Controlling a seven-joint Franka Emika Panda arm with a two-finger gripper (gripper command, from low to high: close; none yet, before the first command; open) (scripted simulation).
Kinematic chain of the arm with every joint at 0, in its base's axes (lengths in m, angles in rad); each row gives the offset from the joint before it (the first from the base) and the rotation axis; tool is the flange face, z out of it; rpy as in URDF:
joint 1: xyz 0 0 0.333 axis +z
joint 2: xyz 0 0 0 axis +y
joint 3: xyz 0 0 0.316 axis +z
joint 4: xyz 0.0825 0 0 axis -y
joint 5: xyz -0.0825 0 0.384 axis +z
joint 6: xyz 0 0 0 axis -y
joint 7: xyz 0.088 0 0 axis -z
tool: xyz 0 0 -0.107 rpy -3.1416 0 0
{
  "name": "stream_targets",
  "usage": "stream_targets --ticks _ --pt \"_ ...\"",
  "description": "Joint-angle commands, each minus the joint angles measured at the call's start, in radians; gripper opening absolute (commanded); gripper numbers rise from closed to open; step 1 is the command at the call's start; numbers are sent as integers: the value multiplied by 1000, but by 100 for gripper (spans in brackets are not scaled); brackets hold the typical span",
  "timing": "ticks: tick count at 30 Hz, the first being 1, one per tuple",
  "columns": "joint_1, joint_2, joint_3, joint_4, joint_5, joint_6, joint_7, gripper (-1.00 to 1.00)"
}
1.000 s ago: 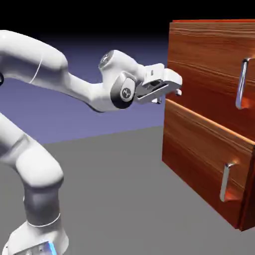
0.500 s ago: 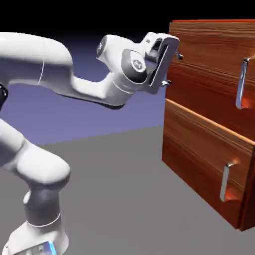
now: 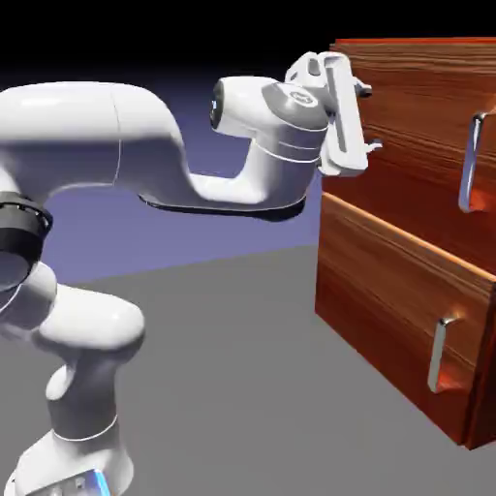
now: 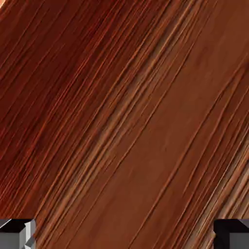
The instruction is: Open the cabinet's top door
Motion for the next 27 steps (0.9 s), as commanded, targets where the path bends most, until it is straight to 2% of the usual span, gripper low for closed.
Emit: stream_targets --ticks 1,18,20,26,27 --pt "20 -5 -20 14 -44 0 -19 0" --pt "354 -85 -368 245 -784 -6 -340 0" --pt "355 -86 -369 246 -786 -6 -341 0" --pt "557 -61 -504 405 -775 0 -362 0" --pt "557 -61 -504 405 -775 0 -362 -100"
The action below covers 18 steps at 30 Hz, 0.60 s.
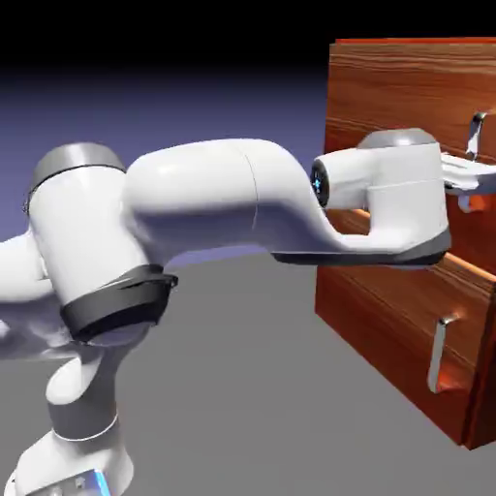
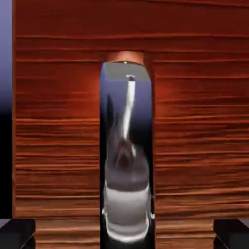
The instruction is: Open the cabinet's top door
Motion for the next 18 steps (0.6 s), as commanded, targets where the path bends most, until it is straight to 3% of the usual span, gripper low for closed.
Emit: stream_targets --ticks 1,18 --pt "0 0 0 0 0 0 0 -100" --pt "-616 -8 489 -539 214 -324 -9 -100"
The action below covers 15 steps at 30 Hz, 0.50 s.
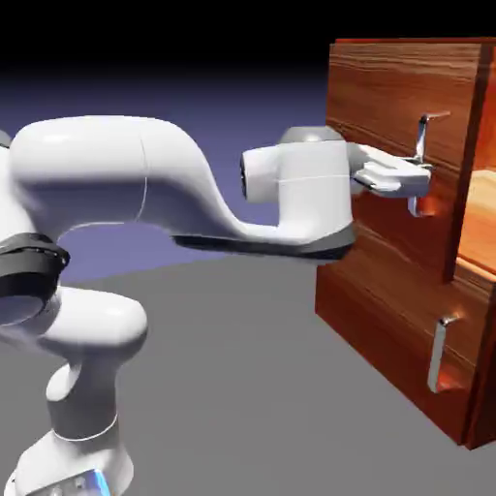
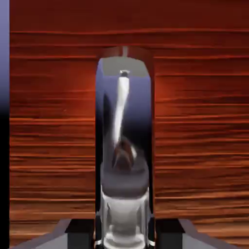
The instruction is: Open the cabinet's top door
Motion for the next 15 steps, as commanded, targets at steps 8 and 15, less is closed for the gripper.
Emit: stream_targets --ticks 8,15 --pt "-254 -125 289 -256 234 -190 -88 -100" --pt "-374 -263 543 -428 493 -372 -169 -100"
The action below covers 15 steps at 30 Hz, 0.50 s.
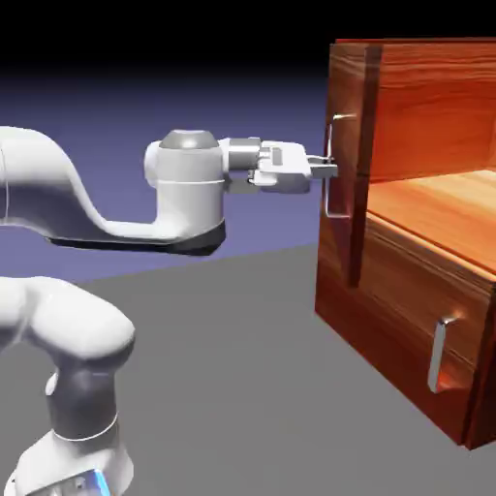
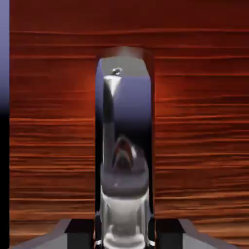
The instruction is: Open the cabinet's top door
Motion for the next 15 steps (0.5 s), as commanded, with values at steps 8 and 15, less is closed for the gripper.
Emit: stream_targets --ticks 8,15 --pt "-19 -110 290 -99 314 -222 -62 -100" --pt "7 -118 544 -99 572 -427 -75 -100"
